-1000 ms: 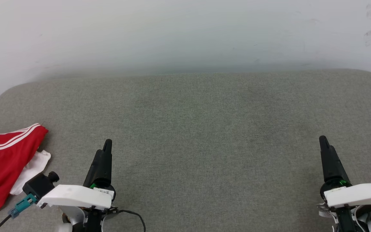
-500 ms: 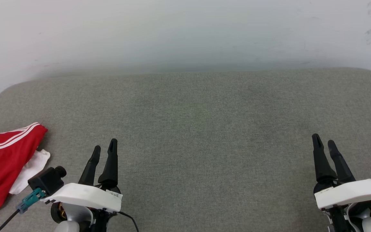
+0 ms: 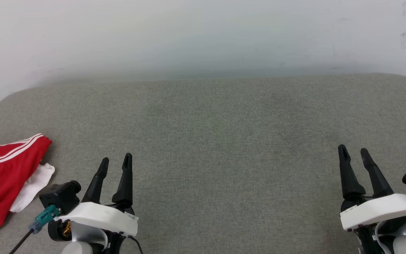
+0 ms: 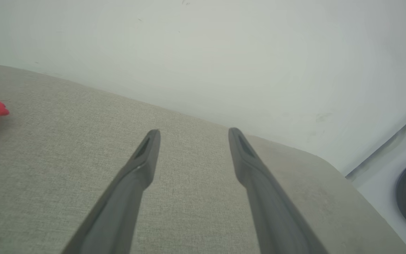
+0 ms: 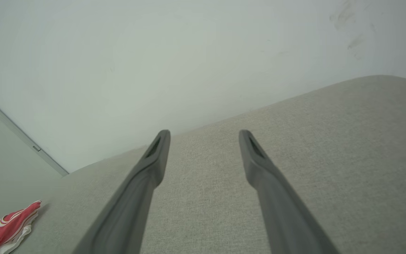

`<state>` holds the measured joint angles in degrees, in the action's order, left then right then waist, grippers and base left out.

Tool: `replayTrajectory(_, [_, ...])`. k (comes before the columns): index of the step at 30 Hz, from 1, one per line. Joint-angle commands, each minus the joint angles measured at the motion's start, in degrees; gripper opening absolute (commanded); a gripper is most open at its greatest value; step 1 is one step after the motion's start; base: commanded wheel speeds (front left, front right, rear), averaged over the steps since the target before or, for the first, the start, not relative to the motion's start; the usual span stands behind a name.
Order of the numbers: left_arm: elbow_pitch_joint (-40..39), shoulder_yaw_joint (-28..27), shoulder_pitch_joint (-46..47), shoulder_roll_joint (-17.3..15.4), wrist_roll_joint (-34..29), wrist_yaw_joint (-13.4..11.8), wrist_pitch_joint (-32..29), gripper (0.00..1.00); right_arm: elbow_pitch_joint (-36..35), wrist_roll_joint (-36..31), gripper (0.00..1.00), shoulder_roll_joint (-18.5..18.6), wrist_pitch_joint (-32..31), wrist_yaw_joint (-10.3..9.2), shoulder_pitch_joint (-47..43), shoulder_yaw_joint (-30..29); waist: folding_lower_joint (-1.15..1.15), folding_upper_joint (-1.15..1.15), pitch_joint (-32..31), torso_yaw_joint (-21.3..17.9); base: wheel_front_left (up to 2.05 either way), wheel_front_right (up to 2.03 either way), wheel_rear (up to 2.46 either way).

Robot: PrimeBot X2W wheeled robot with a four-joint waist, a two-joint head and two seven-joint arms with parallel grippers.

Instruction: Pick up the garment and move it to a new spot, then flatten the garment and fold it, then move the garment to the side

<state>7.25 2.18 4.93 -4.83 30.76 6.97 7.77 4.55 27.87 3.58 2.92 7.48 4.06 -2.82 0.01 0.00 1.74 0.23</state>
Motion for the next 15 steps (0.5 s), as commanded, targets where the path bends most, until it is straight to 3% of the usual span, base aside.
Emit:
replayTrajectory(1, [-0.7, 0.3, 0.1, -0.5, -1.9, -0.3, 0.6, 1.00, -0.9, -2.0, 1.00, 0.4, -0.2, 0.02, 0.1, 0.0, 0.00, 0.00, 0.0, 0.0, 0.00, 0.00, 0.00])
replayTrajectory(15, [-0.8, 1.9, -0.5, -1.6, -10.3, -1.8, 2.6, 1.00, -1.9, -10.8, 1.00, 0.3, -0.3, 0.02, -0.6, -0.4, -0.01, 0.00, -0.1, 0.3, 0.00, 0.00, 0.00])
